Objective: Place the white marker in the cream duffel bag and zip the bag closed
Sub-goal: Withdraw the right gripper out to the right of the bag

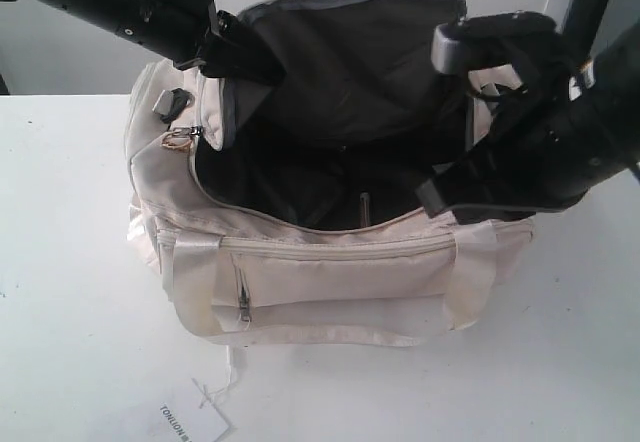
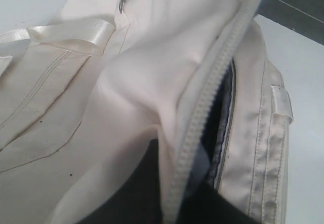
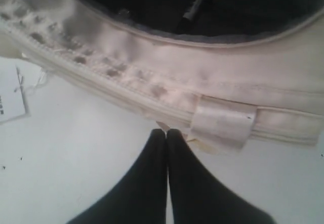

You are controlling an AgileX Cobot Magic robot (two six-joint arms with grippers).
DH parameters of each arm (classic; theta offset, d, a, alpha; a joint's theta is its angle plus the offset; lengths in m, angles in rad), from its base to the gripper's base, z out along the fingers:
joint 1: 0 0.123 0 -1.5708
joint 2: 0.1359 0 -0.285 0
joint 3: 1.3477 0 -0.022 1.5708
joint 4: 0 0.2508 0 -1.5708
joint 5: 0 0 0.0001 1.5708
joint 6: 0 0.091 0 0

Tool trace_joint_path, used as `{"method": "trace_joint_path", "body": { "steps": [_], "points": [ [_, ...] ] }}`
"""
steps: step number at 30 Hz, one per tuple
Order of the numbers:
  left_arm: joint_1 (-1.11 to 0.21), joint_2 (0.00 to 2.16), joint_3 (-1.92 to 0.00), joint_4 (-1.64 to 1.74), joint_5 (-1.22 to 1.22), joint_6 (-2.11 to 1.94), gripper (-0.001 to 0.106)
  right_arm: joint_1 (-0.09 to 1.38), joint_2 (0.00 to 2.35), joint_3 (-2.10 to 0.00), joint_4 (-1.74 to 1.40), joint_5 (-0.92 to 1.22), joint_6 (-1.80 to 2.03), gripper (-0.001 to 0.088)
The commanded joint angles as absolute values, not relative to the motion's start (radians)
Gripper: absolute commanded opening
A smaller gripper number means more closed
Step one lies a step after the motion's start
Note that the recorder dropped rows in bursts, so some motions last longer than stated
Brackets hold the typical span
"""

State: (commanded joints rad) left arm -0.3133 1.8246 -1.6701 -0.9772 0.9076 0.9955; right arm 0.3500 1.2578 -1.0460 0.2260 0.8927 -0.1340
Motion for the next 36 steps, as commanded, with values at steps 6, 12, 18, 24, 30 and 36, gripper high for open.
{"method": "trace_joint_path", "body": {
  "steps": [6,12,18,24,30,36],
  "points": [
    [-0.313,1.825,-1.67,-0.977,0.908,0.996,0.0,0.22,1.257,-1.046,0.287,0.888,-0.134,0.0],
    [-0.313,1.825,-1.67,-0.977,0.908,0.996,0.0,0.088,1.257,-1.046,0.322,0.865,-0.128,0.0],
    [-0.313,1.825,-1.67,-0.977,0.908,0.996,0.0,-0.007,1.257,-1.046,0.322,0.848,-0.102,0.0],
    [-0.313,1.825,-1.67,-0.977,0.908,0.996,0.0,-0.021,1.257,-1.046,0.317,0.795,-0.101,0.0],
    [-0.313,1.825,-1.67,-0.977,0.908,0.996,0.0,-0.021,1.257,-1.046,0.317,0.787,-0.101,0.0],
    [-0.313,1.825,-1.67,-0.977,0.908,0.996,0.0,-0.021,1.257,-1.046,0.317,0.787,-0.101,0.0]
  ]
}}
